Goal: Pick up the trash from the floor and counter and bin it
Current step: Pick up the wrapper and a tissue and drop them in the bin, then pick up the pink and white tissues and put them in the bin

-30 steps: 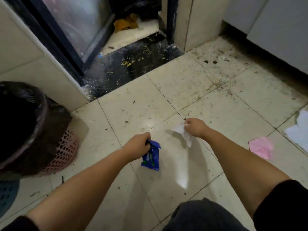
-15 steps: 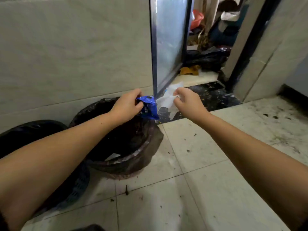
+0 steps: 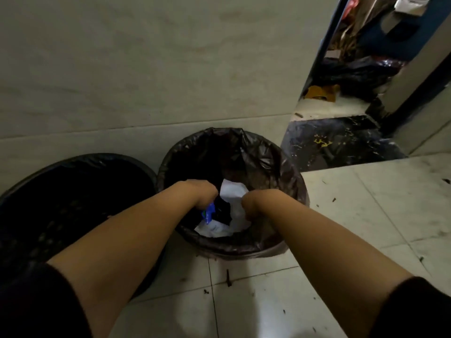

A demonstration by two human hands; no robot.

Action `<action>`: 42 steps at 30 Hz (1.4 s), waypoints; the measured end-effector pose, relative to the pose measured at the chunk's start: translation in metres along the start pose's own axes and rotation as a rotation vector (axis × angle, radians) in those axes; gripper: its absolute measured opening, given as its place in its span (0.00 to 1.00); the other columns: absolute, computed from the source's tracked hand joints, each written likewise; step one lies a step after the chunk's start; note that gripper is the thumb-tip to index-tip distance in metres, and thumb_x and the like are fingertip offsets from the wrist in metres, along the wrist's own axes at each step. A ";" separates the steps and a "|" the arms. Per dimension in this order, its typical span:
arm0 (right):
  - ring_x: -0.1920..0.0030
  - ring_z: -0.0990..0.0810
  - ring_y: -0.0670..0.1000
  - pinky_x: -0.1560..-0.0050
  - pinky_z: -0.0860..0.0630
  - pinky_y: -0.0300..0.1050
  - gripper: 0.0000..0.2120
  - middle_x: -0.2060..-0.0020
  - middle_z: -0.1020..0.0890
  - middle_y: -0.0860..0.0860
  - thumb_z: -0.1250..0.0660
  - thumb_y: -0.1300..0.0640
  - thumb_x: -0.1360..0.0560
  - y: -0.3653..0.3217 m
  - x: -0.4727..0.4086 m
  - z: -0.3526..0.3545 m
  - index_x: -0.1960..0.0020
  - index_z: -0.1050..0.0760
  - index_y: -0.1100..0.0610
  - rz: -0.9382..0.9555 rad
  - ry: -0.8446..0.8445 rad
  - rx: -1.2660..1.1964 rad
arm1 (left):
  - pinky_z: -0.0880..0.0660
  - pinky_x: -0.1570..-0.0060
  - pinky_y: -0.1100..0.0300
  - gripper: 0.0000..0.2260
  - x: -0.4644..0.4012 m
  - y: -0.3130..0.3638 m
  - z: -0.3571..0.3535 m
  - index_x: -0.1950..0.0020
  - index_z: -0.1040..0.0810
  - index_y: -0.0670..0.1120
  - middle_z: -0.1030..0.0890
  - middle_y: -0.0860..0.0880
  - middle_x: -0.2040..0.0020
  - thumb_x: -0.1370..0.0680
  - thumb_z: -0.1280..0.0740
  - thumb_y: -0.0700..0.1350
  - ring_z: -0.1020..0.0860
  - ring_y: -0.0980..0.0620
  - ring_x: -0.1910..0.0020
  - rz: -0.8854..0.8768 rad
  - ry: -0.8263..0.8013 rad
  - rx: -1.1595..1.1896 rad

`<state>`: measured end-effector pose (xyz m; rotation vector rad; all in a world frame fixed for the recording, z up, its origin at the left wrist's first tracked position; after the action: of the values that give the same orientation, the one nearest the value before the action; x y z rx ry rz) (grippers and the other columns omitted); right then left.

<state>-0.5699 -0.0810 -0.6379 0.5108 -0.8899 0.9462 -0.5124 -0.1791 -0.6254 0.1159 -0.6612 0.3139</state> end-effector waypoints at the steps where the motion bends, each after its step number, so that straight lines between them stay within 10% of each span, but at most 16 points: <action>1: 0.29 0.34 0.59 0.29 0.37 0.48 0.28 0.27 0.36 0.59 0.39 0.53 0.20 0.002 -0.008 -0.010 0.24 0.41 0.60 -0.015 -0.042 -0.005 | 0.26 0.49 0.53 0.14 -0.006 0.003 -0.010 0.39 0.24 0.42 0.22 0.42 0.39 0.24 0.34 0.41 0.23 0.43 0.46 -0.017 -0.093 -0.024; 5: 0.28 0.34 0.59 0.29 0.35 0.51 0.29 0.25 0.36 0.57 0.36 0.54 0.22 0.002 -0.011 -0.007 0.23 0.41 0.56 0.030 -0.047 -0.139 | 0.21 0.57 0.53 0.25 -0.016 0.007 -0.008 0.29 0.32 0.45 0.29 0.45 0.32 0.25 0.30 0.42 0.24 0.41 0.38 -0.022 -0.289 0.118; 11: 0.37 0.24 0.56 0.36 0.29 0.46 0.18 0.36 0.22 0.55 0.37 0.57 0.23 0.049 0.063 0.109 0.33 0.25 0.54 0.053 0.440 -0.328 | 0.28 0.75 0.60 0.16 -0.020 0.021 0.093 0.37 0.27 0.44 0.25 0.43 0.47 0.24 0.33 0.43 0.25 0.47 0.55 -0.120 -0.063 0.205; 18: 0.43 0.21 0.58 0.41 0.23 0.53 0.14 0.41 0.20 0.56 0.39 0.55 0.23 0.217 0.187 0.131 0.39 0.24 0.56 -0.294 0.789 -0.491 | 0.25 0.44 0.52 0.12 0.000 0.139 0.243 0.42 0.22 0.42 0.19 0.41 0.43 0.23 0.36 0.42 0.22 0.42 0.46 -0.329 0.300 0.141; 42: 0.34 0.28 0.60 0.37 0.28 0.53 0.22 0.31 0.32 0.58 0.46 0.50 0.19 0.679 0.284 -0.481 0.27 0.36 0.54 -0.790 0.464 -0.863 | 0.27 0.43 0.50 0.21 -0.069 0.811 0.010 0.27 0.38 0.48 0.28 0.43 0.33 0.20 0.42 0.49 0.27 0.42 0.36 -0.686 0.038 -0.175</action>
<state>-0.8697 0.7447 -0.6654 -0.1258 -0.5139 -0.0911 -0.8306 0.5696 -0.6552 0.1614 -0.5719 -0.4007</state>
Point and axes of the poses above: each hand's wrist, its own x-axis away from the middle knuckle, its own z-axis out of the back of the hand, y = z × x, the point moved 9 cm from there along -x, towards the middle knuckle
